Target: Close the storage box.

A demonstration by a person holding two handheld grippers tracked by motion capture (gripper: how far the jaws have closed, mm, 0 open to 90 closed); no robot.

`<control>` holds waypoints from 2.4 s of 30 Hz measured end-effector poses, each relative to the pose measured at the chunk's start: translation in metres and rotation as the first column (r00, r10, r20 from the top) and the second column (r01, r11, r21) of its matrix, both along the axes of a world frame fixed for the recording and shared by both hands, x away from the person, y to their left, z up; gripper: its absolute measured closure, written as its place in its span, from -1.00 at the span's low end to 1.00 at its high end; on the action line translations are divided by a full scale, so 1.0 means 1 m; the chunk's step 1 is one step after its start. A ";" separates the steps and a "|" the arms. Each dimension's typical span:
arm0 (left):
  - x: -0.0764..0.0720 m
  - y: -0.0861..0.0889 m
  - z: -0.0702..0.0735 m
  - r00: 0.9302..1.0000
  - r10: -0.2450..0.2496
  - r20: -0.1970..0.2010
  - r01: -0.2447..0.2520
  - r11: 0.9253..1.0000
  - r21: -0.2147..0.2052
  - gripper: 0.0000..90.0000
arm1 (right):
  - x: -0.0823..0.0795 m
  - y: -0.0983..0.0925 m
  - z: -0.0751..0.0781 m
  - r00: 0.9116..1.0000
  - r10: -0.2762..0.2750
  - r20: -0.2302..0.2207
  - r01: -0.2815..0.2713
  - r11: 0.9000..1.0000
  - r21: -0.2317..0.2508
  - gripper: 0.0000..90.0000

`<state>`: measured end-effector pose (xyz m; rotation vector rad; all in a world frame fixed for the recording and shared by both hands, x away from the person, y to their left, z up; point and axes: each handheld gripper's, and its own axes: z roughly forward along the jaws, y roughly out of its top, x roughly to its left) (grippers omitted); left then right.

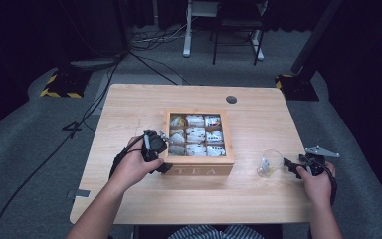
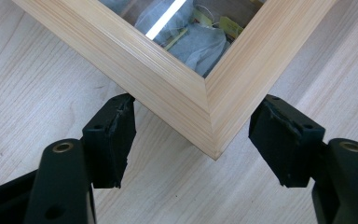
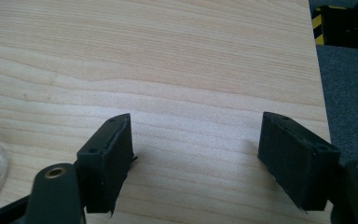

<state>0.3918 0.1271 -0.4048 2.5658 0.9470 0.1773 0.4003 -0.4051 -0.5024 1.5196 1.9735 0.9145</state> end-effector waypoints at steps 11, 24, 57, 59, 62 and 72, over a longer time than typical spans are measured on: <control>-0.003 0.001 -0.003 1.000 0.006 -0.008 -0.006 1.000 0.010 -0.17 | 0.003 0.001 0.000 1.000 0.008 -0.003 -0.008 1.000 0.002 -0.41; -0.017 0.052 0.012 0.982 0.101 0.162 -0.067 0.977 -0.203 -0.50 | 0.008 0.006 -0.001 1.000 0.021 -0.001 -0.021 0.999 -0.028 -0.50; -0.016 0.130 -0.060 0.908 0.354 0.224 -0.299 0.922 -0.245 -0.57 | 0.009 0.007 -0.001 0.998 0.057 -0.006 -0.057 0.998 -0.027 -0.54; -0.014 0.131 -0.066 0.908 0.358 0.218 -0.308 0.922 -0.233 -0.57 | 0.009 0.007 -0.001 0.998 0.058 -0.005 -0.058 0.998 -0.027 -0.54; -0.013 0.134 -0.075 0.908 0.363 0.208 -0.318 0.922 -0.220 -0.57 | 0.009 0.007 -0.001 0.998 0.059 -0.005 -0.059 0.998 -0.027 -0.54; -0.008 0.135 -0.095 0.899 0.395 0.189 -0.350 0.908 -0.230 -0.60 | 0.010 0.008 -0.001 0.998 0.063 -0.006 -0.063 0.998 -0.027 -0.56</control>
